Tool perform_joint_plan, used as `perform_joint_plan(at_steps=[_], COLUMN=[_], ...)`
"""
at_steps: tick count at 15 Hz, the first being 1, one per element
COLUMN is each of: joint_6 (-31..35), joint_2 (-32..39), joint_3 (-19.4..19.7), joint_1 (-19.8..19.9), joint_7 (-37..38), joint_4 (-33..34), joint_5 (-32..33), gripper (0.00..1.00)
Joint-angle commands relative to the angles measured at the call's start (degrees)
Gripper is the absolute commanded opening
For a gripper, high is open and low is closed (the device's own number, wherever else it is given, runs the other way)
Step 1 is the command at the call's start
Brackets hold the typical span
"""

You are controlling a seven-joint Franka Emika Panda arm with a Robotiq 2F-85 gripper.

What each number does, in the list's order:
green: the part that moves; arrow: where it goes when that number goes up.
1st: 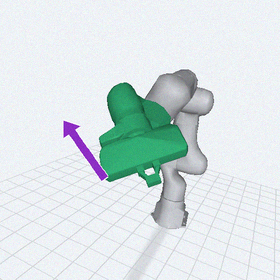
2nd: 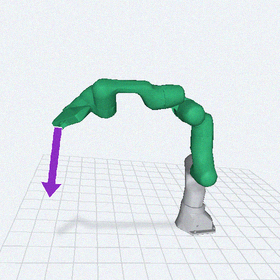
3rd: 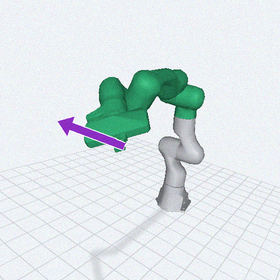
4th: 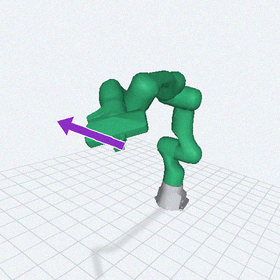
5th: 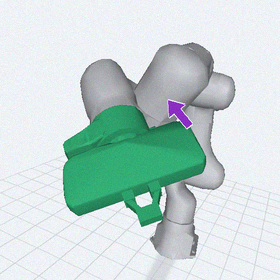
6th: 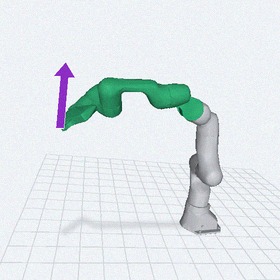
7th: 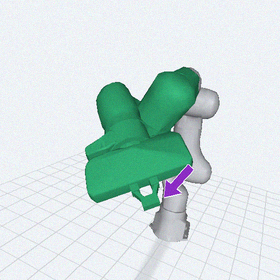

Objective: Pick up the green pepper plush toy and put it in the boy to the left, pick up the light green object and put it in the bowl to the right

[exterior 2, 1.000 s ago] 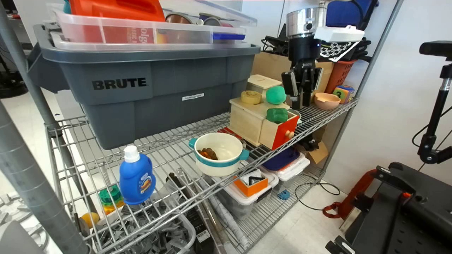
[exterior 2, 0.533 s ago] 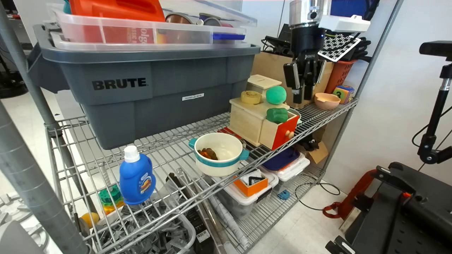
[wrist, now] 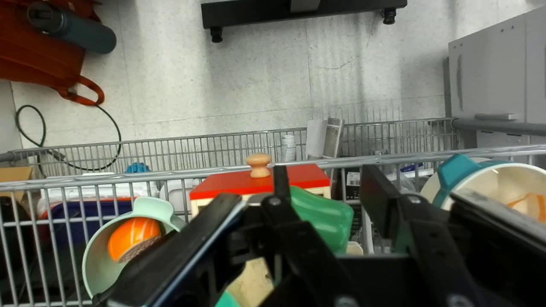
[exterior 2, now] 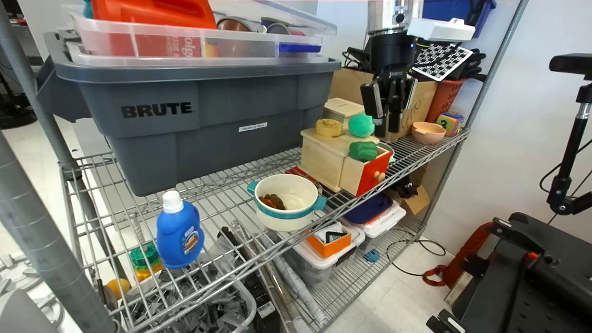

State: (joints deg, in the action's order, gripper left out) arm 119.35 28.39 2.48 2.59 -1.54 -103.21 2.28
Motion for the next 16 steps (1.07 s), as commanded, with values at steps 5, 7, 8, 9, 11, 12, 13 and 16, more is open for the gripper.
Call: perform_joint_plan(at_steps=[5, 7, 8, 9, 11, 12, 13, 16], joint_6=[-1.55, -1.69, -1.62, -1.52, -1.36, -1.3, -1.22, -1.12], joint_2=[6.05, 6.7, 6.7, 6.75, 6.65, 6.55, 6.55, 6.4], joint_3=[-0.61, -0.66, -0.64, -0.66, -0.61, -0.58, -0.6, -0.59], joint_1=[-0.87, -1.2, -1.43, -1.62, -2.11, -2.33, -2.48, -2.84], joint_7=[0.53, 0.67, 0.72, 0.73, 0.88, 0.93, 0.92, 0.89], joint_4=[7.47, 8.46, 8.59, 8.75, 8.87, 8.92, 8.96, 9.05], joint_5=[0.11, 0.34, 0.5, 0.58, 0.84, 0.97, 0.98, 1.16], gripper=[0.23, 0.23, 0.23, 0.23, 0.23, 0.23, 0.23, 0.23])
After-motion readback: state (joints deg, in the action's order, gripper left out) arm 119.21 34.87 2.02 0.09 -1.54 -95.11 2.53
